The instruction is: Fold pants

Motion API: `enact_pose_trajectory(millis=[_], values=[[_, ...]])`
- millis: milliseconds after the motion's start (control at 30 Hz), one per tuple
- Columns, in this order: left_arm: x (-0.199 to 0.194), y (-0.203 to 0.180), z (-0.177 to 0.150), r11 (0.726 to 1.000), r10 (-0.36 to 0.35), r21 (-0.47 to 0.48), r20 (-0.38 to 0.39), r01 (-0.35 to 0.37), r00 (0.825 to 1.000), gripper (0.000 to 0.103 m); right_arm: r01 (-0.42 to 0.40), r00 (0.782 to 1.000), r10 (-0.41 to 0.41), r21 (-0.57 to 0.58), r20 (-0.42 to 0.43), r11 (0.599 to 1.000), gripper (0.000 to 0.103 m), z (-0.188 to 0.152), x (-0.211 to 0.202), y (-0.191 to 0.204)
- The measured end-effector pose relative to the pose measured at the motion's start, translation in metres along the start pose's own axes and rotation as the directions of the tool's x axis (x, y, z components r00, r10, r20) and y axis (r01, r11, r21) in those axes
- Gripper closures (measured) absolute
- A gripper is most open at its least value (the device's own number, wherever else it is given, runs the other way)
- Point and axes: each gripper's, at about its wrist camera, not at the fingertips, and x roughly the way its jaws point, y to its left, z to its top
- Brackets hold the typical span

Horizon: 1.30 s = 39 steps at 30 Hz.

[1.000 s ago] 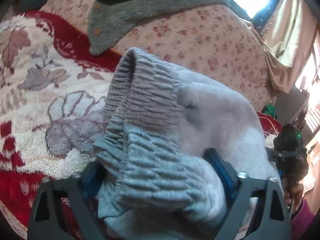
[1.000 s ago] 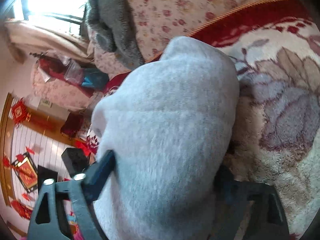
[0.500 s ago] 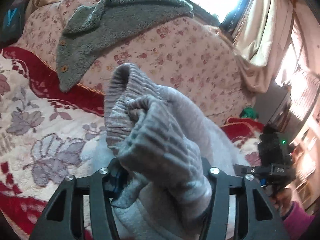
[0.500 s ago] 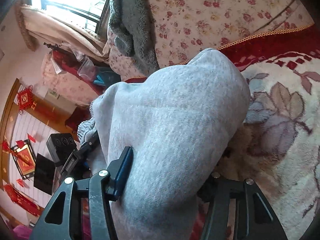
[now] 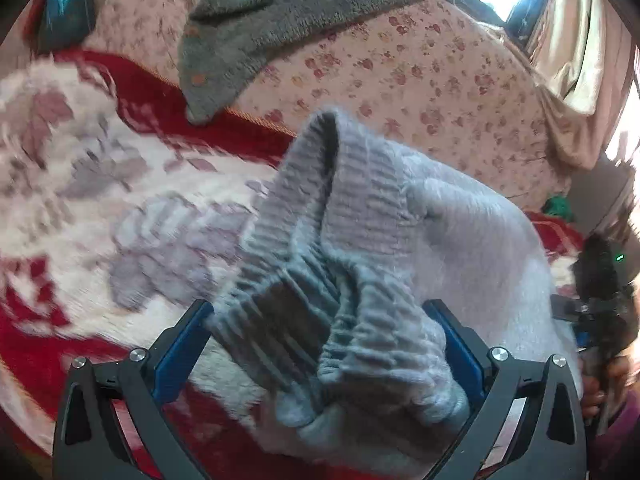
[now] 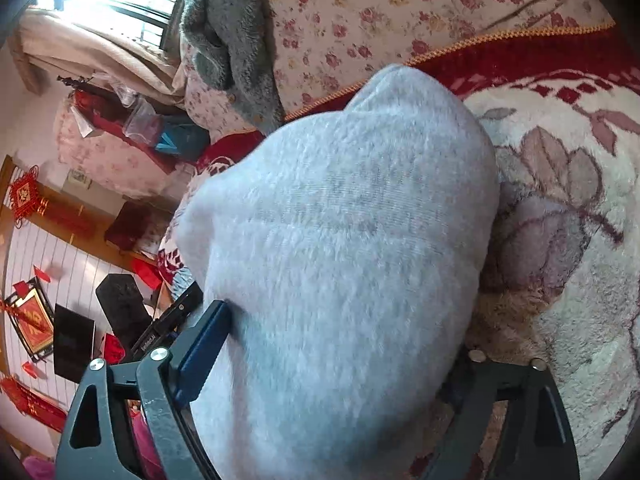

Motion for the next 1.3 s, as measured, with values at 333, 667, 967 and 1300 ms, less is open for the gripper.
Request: enact_pose_trajectory(millis=[333,667,967,1300], values=[[0.012,-0.027,-0.011,0.992,-0.123,-0.018,-0.045,0.123,0.991,0.025,-0.089,0.996,0.089,-0.002,0.004,0.996,0.030,-0.003,-0.006,-0.007],[0.002,-0.110,0.023,0.971,-0.230,0.074,0.003,0.229,0.973,0.029,-0.058,0.987,0.066,-0.056,0.145,0.997,0.031,0.007,-0.090,-0.001],[0.049,-0.193,-0.004,0.960,-0.262,0.090,-0.046,0.265,0.964,0.029,0.054,0.980,-0.045,-0.041,0.196,0.998,0.031,0.007,-0.166,-0.046],[0.098,-0.225,-0.046,0.977,-0.170,0.117,-0.099,0.181,0.981,0.029,0.136,0.982,-0.141,0.045,0.127,0.990,0.029,0.003,-0.174,-0.123]])
